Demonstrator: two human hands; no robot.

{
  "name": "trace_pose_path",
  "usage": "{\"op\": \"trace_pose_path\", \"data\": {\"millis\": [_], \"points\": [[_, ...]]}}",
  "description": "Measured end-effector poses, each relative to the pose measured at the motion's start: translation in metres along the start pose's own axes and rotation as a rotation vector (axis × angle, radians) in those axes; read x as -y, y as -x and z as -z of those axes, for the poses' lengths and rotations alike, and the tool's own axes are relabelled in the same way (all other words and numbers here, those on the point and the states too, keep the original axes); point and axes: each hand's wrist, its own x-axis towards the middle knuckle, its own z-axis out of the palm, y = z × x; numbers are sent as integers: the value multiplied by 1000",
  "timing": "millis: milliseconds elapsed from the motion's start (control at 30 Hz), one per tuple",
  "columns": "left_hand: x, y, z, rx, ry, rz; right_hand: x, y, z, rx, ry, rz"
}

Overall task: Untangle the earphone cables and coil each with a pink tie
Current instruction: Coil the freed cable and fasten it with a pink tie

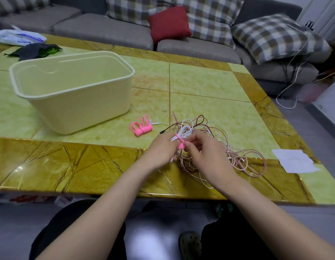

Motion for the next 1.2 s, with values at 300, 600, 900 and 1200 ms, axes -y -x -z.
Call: {"op": "trace_pose_path", "data": {"millis": [300, 600, 900, 1200], "points": [[-17, 19, 10, 224, 203, -137, -1, 4, 12, 124, -445, -109], [-17, 33, 29, 463, 11, -232, -7, 3, 35, 322, -615, -229], [-2, 33, 8, 542, -476, -169, -1, -27, 41, 679, 18, 50], [-14, 16, 4, 145, -108, 153, 18, -8, 10, 113, 435, 508]]}}
